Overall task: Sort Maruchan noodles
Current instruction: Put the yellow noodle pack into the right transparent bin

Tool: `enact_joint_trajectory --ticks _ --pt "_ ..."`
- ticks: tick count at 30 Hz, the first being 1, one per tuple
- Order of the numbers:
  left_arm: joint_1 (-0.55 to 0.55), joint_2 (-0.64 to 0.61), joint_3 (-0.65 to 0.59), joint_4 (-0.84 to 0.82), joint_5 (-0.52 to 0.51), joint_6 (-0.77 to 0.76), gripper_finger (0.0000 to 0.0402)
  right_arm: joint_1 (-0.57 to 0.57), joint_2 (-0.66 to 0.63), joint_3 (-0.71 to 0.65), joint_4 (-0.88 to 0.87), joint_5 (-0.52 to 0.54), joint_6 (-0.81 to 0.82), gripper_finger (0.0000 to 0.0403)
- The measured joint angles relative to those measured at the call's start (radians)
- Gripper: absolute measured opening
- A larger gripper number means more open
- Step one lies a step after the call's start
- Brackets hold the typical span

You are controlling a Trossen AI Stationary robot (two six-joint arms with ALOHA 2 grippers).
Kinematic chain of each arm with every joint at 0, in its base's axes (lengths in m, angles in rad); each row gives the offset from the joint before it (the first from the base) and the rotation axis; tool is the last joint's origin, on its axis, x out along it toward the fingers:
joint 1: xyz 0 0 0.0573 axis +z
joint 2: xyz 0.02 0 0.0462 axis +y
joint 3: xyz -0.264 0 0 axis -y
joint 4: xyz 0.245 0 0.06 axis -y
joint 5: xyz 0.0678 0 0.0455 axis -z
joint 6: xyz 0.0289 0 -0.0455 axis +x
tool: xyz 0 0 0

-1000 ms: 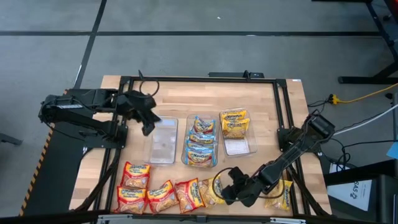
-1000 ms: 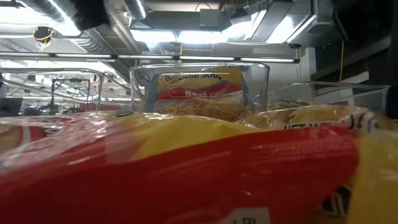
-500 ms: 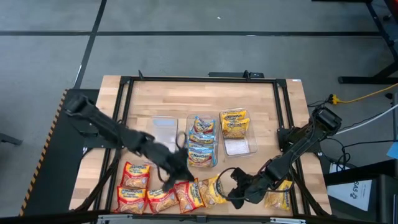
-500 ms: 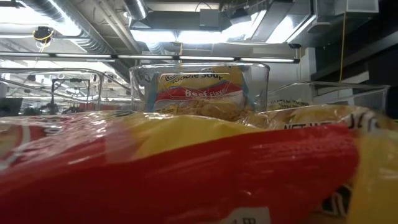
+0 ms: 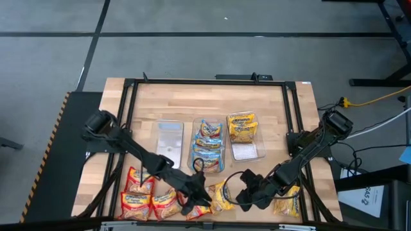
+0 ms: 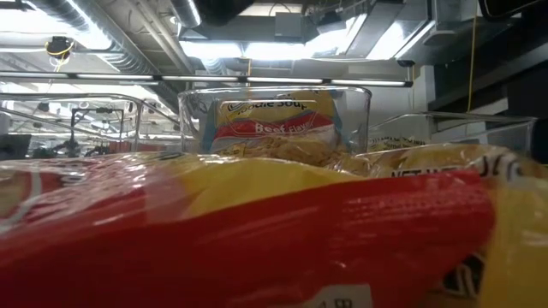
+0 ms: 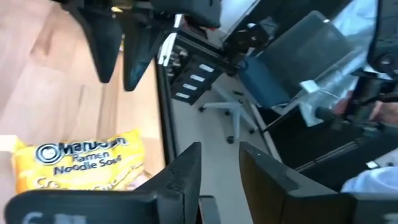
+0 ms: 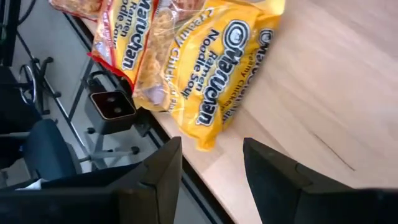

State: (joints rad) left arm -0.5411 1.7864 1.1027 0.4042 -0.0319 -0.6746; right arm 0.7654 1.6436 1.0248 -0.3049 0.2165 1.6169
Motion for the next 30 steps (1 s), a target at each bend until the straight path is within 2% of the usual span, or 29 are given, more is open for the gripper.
enact_joint_trajectory --ticks 13,16,20,23,27,30 --pt "0.001 0.01 0.044 -0.026 -0.116 -0.023 0.0105 0.0 0.0 0.0 -0.069 0.0 0.0 0.017" --pt "0.001 0.011 0.086 0.037 -0.116 -0.019 0.0106 0.0 0.0 0.0 -0.066 0.0 0.0 0.017" --pt "0.011 0.01 0.152 0.141 -0.112 0.098 0.0105 0.0 0.0 0.0 -0.065 0.0 0.0 0.017" --pt "0.02 0.01 0.242 0.17 -0.043 0.211 0.0104 0.0 0.0 0.0 -0.065 -0.017 0.0 0.017" --pt "0.034 0.023 0.414 -0.023 0.11 0.328 0.0104 0.0 0.0 0.0 -0.065 -0.034 0.0 0.017" --pt "0.031 0.074 0.577 -0.254 0.131 0.422 0.0103 0.0 0.0 0.0 -0.065 -0.037 0.0 0.017"
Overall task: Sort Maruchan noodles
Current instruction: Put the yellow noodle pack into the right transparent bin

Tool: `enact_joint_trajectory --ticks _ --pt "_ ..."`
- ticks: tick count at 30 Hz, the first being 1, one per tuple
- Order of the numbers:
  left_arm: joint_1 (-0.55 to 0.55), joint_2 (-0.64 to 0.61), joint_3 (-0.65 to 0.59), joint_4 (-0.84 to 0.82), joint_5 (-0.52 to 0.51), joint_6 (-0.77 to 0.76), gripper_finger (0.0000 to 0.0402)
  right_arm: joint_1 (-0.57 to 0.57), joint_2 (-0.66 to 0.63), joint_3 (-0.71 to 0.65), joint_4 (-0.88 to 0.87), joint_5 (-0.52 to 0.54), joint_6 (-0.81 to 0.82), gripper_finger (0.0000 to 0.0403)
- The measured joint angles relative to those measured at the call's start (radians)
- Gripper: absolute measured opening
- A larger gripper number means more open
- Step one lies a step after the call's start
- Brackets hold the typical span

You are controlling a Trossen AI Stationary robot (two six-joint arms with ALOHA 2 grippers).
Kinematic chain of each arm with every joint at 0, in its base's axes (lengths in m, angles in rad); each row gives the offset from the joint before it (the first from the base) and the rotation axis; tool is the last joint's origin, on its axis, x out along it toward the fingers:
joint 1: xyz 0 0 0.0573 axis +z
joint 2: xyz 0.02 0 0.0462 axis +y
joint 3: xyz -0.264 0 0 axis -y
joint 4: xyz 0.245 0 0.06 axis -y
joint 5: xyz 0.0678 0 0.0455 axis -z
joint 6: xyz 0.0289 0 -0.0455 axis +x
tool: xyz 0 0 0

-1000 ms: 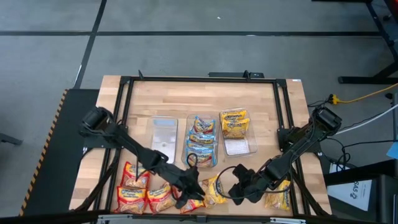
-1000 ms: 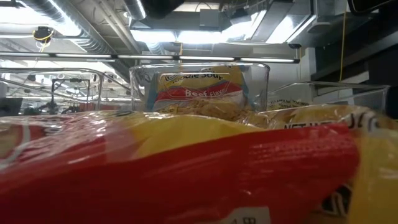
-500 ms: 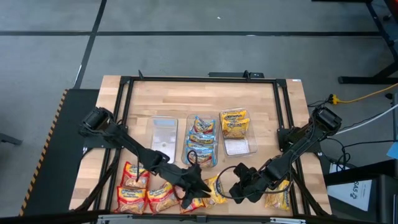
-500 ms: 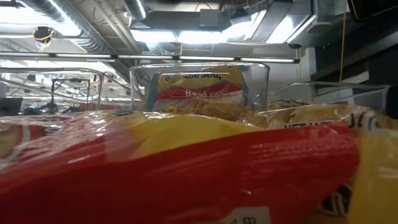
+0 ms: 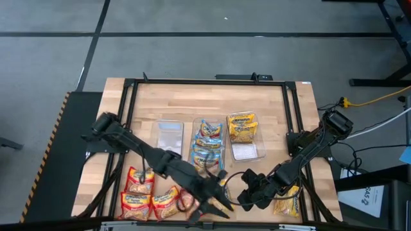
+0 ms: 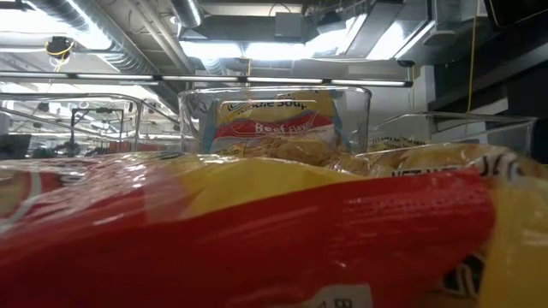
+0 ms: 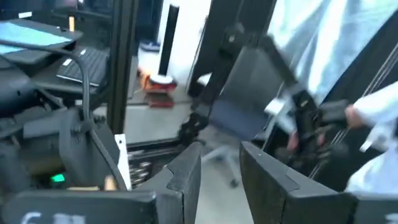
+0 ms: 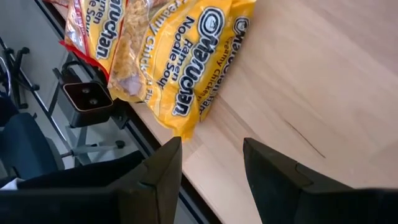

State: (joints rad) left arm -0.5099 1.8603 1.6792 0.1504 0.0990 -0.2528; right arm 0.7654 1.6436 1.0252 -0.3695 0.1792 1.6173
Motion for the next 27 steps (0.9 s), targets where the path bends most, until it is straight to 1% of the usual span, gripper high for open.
enact_joint_trajectory --ticks 3,6,8,10,14,22,25,27 --pt "-0.009 0.08 0.143 -0.237 0.017 0.072 0.0103 0.0 0.0 0.0 -0.005 -0.015 0.0 0.017" --pt "-0.014 0.16 0.261 -0.542 0.035 0.112 0.0103 0.0 0.0 0.0 -0.012 -0.028 0.0 0.017" --pt "-0.012 0.195 0.318 -0.723 0.025 0.114 0.0103 0.0 0.0 0.0 -0.021 -0.052 0.0 0.017" --pt "-0.011 0.218 0.338 -0.852 0.016 0.095 0.0103 0.0 0.0 0.0 -0.036 -0.066 0.0 0.017" --pt "-0.026 0.272 0.336 -0.948 -0.025 0.049 0.0103 0.0 0.0 0.0 -0.065 -0.067 0.0 0.017" --pt "-0.032 0.363 0.336 -0.946 -0.231 -0.056 0.0103 0.0 0.0 0.0 -0.105 -0.059 0.001 0.017" --pt "-0.032 0.383 0.337 -0.939 -0.239 -0.085 0.0105 0.0 0.0 0.001 -0.145 -0.054 0.025 0.017" --pt "-0.03 0.403 0.337 -0.944 -0.239 -0.087 0.0107 0.0 0.0 0.001 -0.225 -0.034 0.077 0.017"
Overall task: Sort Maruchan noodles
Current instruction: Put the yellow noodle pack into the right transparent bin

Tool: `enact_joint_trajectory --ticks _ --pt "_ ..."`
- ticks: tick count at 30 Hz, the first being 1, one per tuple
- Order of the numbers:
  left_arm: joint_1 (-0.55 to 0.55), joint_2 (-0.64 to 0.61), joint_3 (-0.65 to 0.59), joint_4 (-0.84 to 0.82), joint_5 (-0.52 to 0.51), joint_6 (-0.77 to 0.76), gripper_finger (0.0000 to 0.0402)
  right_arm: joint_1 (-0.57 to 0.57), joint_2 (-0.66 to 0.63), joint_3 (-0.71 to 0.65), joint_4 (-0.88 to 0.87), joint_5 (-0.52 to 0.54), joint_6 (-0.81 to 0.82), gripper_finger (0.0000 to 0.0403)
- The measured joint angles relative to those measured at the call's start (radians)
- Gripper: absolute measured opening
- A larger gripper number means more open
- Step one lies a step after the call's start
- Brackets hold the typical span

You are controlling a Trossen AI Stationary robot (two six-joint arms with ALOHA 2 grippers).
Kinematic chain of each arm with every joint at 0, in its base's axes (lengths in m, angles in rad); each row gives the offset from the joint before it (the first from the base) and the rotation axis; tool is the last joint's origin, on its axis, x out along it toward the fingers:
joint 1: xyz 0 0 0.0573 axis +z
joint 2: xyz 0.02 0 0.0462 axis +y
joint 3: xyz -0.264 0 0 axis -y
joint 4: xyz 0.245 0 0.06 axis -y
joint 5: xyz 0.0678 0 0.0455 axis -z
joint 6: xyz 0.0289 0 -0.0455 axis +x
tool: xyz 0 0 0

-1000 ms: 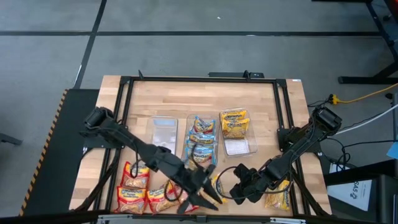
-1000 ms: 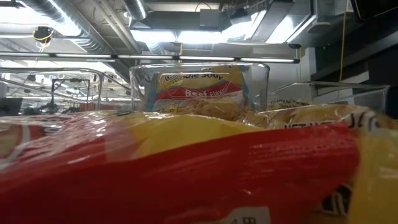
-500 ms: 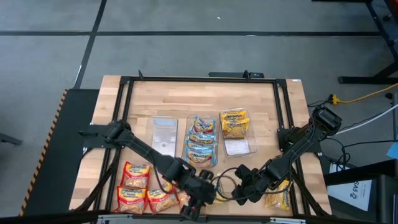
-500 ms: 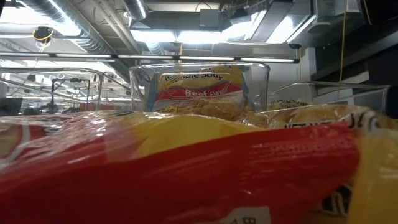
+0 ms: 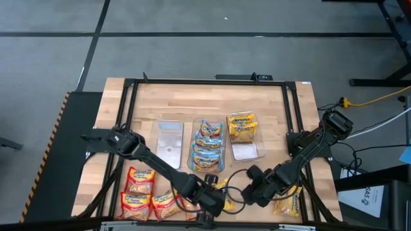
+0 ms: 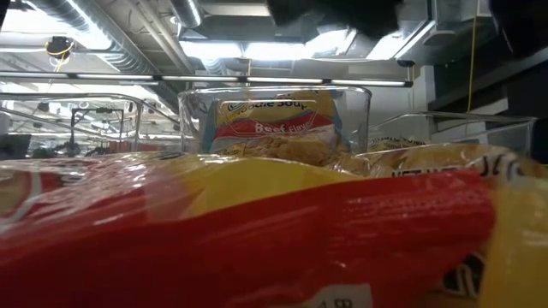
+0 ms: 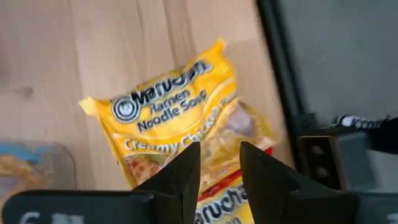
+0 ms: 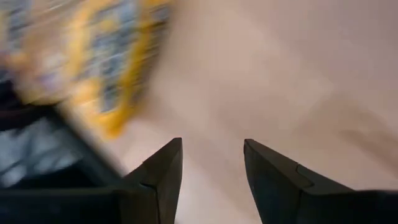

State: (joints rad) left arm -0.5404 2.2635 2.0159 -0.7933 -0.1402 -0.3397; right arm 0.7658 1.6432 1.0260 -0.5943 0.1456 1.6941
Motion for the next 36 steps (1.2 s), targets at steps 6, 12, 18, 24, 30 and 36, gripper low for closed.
enact_joint_trajectory --ticks 6,12,18,24,30,36 --pt "0.001 0.003 -0.001 -0.009 -0.002 -0.044 0.0108 -0.001 -0.018 -0.001 -0.272 -0.014 0.135 0.017" --pt "0.001 0.001 -0.001 -0.01 0.001 -0.045 0.0108 0.0 -0.152 0.0 -0.402 -0.074 0.135 0.017" --pt "0.019 0.005 -0.001 -0.001 -0.013 -0.044 0.0106 0.0 -0.336 0.045 -0.536 -0.033 0.165 0.017" --pt "0.058 0.049 -0.005 0.004 0.001 -0.102 0.0106 0.0 -0.454 0.075 -0.551 0.081 0.17 0.017" --pt "0.055 0.059 -0.005 -0.009 -0.008 -0.156 0.0106 0.0 -0.468 0.078 -0.552 0.13 0.158 0.017" --pt "0.044 0.059 -0.005 -0.011 -0.001 -0.169 0.0106 0.0 -0.467 0.078 -0.552 0.125 0.154 0.017"
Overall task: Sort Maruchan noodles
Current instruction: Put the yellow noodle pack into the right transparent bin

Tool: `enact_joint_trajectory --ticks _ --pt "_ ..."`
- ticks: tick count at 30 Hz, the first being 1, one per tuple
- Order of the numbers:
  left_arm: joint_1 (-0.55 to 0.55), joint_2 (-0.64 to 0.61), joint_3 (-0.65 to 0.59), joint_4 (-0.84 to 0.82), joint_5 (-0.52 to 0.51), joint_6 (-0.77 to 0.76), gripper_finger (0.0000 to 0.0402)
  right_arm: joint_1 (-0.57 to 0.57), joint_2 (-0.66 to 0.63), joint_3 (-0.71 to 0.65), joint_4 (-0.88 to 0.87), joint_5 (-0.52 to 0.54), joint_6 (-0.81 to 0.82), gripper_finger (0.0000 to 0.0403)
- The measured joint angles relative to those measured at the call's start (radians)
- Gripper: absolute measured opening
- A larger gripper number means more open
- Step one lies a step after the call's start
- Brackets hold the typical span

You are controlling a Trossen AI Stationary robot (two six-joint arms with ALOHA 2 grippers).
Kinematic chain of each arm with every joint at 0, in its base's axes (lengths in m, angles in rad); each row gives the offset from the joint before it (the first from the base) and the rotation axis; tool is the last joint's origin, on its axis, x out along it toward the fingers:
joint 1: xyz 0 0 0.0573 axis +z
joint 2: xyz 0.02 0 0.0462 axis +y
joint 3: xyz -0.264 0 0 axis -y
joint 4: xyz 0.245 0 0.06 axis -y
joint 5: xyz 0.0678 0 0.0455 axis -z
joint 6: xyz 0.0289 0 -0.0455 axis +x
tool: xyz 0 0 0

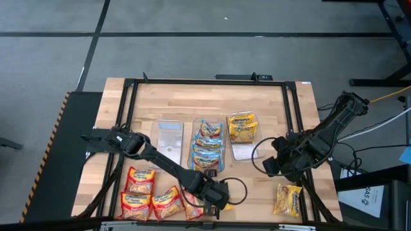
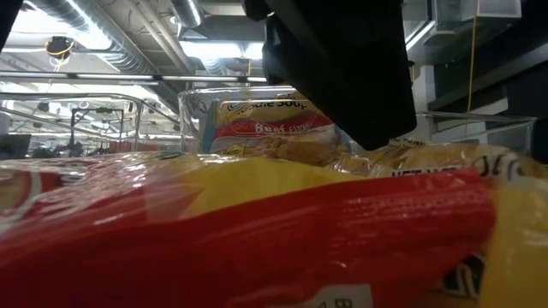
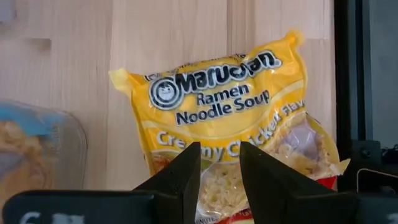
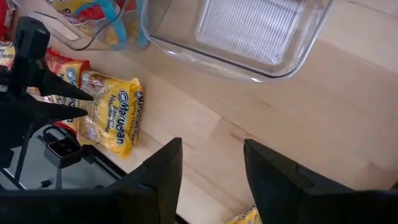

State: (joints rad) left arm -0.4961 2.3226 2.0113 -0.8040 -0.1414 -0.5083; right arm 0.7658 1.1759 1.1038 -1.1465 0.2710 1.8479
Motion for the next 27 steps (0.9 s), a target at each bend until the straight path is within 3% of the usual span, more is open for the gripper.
enact_joint_trajectory --ticks 7,12,27 --pt "-0.039 0.005 0.0 0.003 0.001 -0.022 0.0106 0.0 0.0 0.0 0.0 0.004 -0.024 0.017" --pt "-0.04 0.005 0.0 0.006 -0.064 -0.025 0.0106 0.0 0.0 0.0 0.0 0.005 -0.024 0.017" --pt "-0.04 0.046 0.002 0.035 -0.029 -0.039 0.0106 0.0 0.001 0.0 0.003 0.008 -0.022 0.017"
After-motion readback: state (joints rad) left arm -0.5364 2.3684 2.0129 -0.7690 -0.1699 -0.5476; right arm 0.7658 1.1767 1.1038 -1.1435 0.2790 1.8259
